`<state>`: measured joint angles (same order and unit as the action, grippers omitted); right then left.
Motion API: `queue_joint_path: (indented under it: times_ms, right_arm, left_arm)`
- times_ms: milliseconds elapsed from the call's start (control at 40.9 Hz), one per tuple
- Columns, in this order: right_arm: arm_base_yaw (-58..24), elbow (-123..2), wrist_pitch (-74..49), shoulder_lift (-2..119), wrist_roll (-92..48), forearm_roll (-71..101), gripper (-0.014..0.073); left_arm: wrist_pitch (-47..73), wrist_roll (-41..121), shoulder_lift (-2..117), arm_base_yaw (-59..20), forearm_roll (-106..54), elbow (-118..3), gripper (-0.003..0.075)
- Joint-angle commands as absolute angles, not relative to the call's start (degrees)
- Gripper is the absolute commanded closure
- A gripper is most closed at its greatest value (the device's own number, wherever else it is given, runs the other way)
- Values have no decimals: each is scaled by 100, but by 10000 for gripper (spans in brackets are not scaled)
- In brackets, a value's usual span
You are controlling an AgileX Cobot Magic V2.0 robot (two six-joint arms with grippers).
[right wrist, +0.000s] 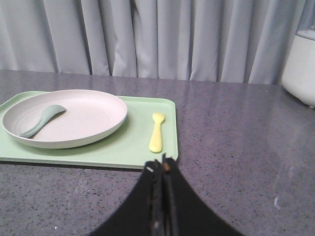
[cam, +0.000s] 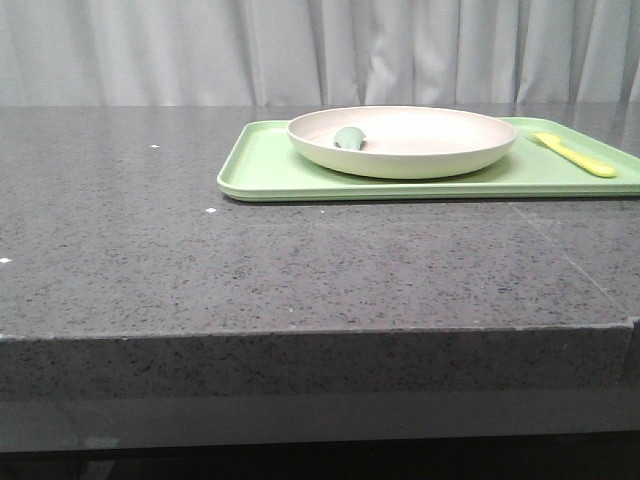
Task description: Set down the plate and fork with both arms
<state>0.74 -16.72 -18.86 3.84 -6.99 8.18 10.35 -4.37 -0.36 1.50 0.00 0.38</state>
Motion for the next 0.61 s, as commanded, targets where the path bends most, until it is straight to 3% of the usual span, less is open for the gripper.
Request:
queue_joint_path:
  times_ms: [0,587]
  right_arm:
    - [83,-1821,-1419,447,-752,840,661]
    - [83,-1713,-1300,447,-752,831,661]
  left_arm:
    - [508,-439,-153,158,-32,49,738]
    - [508,-439,-153,158,-32,49,738]
